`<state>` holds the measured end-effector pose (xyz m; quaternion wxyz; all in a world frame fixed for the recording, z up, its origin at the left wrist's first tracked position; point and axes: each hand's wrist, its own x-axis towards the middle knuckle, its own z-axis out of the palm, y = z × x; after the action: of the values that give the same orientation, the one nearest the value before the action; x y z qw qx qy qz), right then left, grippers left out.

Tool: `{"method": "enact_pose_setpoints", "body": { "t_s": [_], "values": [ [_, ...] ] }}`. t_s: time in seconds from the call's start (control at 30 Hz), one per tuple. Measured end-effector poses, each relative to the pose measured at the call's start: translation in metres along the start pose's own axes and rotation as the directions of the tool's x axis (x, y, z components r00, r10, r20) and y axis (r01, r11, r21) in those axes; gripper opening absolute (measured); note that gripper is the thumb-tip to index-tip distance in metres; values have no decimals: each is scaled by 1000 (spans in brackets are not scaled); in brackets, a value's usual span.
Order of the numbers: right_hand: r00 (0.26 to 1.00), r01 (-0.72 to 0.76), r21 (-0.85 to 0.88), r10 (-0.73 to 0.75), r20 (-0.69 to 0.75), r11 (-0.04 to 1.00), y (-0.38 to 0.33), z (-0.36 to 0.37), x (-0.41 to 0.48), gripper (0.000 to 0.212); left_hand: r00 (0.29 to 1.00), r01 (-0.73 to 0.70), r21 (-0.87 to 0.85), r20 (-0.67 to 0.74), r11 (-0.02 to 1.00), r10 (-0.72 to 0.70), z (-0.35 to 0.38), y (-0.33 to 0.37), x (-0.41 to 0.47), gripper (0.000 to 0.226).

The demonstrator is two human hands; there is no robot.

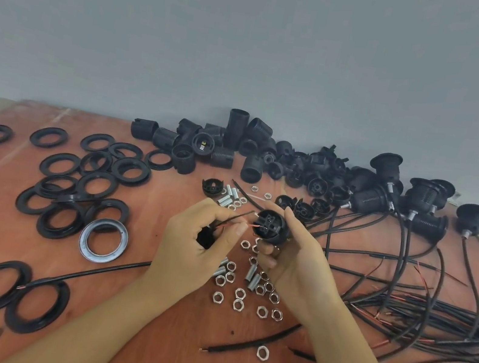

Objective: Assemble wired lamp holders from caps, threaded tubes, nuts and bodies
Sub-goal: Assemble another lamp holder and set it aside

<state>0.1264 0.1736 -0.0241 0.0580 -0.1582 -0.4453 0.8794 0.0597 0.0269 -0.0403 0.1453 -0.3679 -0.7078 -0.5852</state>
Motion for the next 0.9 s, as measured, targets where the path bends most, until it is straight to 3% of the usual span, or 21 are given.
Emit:
{"method": "enact_pose_setpoints", "body": {
  "t_s": [0.1, 0.27, 0.9],
  "values": [
    [1000, 5, 14, -5, -10, 1000, 4, 1, -1, 58, 1000, 1, 45, -8, 999, -1, 0, 2, -1, 11],
    [998, 37, -47, -40, -48, 998, 10, 0, -2, 29, 999, -28, 104, -20, 994, 30, -2, 7, 0, 5],
    [974, 214, -191, -223, -28, 958, 18, 4, -4, 33, 999, -28, 187, -20, 982, 33, -2, 0, 0, 4]
  ]
}}
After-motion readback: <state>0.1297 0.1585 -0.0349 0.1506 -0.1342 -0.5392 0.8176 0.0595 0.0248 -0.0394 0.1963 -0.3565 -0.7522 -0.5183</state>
